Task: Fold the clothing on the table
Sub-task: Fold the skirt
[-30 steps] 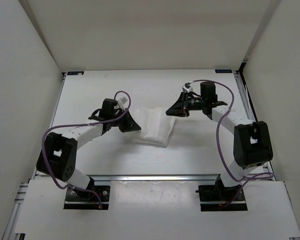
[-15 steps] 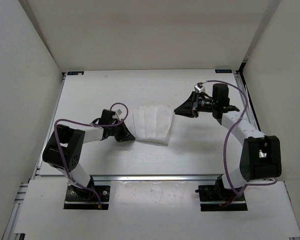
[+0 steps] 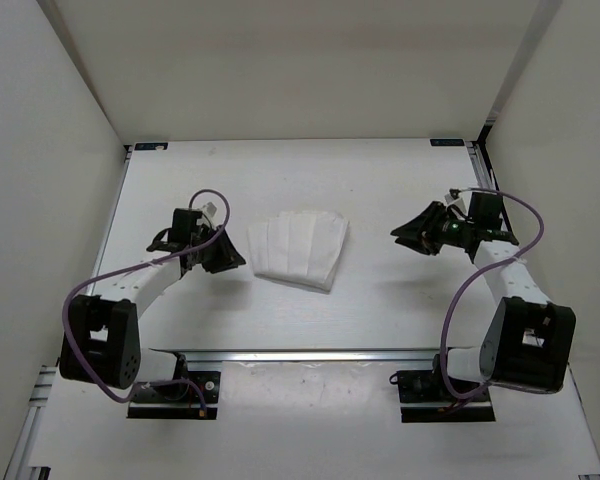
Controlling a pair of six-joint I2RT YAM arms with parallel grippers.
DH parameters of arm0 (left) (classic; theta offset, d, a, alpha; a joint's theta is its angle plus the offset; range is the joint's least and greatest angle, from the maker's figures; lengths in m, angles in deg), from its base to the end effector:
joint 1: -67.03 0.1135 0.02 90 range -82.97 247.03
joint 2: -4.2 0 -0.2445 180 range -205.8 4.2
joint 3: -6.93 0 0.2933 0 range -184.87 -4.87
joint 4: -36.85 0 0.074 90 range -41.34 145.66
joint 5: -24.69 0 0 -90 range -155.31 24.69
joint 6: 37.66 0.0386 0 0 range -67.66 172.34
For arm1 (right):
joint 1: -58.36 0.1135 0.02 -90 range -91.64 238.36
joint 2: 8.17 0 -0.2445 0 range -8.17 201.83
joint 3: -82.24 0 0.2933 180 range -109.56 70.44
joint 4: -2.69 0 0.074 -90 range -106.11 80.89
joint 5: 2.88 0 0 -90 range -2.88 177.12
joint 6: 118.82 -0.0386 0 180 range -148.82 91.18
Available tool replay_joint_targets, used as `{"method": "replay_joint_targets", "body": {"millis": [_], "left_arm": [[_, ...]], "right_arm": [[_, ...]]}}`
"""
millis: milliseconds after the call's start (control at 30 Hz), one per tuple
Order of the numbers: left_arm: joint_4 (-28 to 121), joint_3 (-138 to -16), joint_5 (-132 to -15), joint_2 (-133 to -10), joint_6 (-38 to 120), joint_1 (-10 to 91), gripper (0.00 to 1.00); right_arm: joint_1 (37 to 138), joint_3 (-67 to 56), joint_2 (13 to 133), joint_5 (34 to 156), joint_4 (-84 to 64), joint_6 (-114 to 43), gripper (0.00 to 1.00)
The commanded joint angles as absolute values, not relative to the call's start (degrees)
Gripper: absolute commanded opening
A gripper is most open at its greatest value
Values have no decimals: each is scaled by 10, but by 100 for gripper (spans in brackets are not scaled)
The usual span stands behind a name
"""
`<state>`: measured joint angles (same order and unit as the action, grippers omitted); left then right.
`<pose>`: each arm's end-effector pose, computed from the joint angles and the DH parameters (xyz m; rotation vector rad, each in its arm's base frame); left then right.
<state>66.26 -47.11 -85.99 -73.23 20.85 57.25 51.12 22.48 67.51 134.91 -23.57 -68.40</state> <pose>0.2958 -0.0648 0.1480 -0.3278 2.5440 -0.7408 0.3167 -0.0114 0.2029 0.4933 2.2627 1.2475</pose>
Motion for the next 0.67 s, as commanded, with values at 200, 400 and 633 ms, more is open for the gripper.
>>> {"method": "replay_joint_targets", "body": {"millis": [200, 400, 633], "left_arm": [[792, -425, -822, -721, 304, 579, 42], [775, -388, -853, -702, 298, 605, 41], [781, -390, -871, -721, 305, 611, 35]], "right_arm": [[496, 223, 709, 1228, -386, -598, 36], [503, 220, 735, 1233, -392, -589, 36], [493, 191, 763, 1220, -421, -570, 38]]}}
